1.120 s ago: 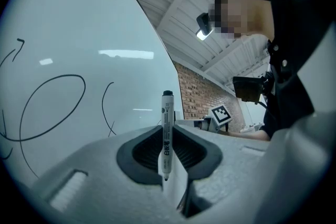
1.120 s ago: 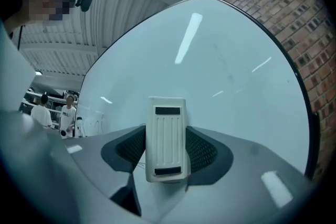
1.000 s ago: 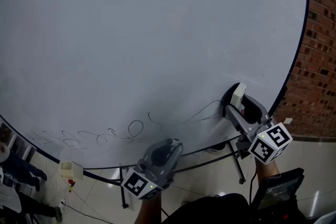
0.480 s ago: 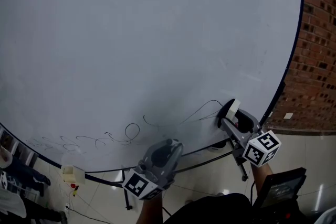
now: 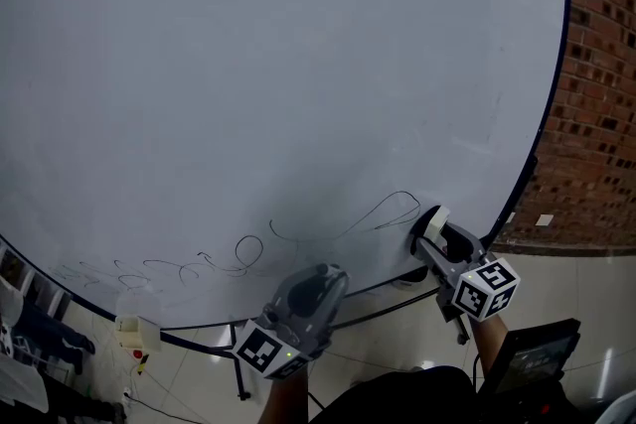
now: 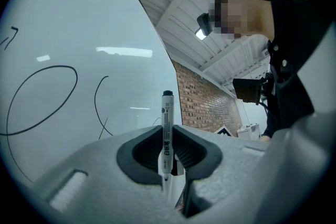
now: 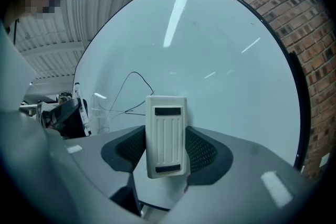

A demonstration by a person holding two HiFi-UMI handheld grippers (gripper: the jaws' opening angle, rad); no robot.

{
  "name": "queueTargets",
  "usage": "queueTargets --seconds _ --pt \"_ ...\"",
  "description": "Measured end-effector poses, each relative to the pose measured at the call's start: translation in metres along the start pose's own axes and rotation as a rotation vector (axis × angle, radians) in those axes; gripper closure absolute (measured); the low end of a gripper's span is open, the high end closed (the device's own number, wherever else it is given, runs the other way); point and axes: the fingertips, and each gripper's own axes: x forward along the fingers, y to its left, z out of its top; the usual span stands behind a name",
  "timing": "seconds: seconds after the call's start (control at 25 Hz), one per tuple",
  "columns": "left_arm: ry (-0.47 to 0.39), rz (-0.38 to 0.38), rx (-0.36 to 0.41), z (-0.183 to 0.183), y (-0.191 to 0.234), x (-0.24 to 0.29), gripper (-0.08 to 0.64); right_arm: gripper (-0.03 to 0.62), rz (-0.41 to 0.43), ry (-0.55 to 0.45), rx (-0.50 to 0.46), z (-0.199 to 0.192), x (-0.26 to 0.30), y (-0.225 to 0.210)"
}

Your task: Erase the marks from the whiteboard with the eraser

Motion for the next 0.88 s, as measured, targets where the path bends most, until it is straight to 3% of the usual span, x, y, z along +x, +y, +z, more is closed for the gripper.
queueTargets --seconds 0.32,0.48,0.64,0.88 --pt "-0.034 0.020 0.008 0.010 0.005 -0.015 0.503 0.353 0.059 -0.133 -0.094 0.105 0.005 0.052" --pt "-0.055 0.037 0.004 0.014 0.012 -0.027 0.503 0.353 0.039 -0.176 -0.126 0.145 0.007 0.072" --pt "-0.074 0.027 -0.003 0.017 0.015 -0.032 0.503 0.354 0.007 -0.179 -0.132 0.140 0.008 0.071" --pt "-0.047 -0.001 -0.015 0.013 0.016 -0.037 0.503 0.354 -0.036 -0.115 -0.094 0.077 0.009 0.046"
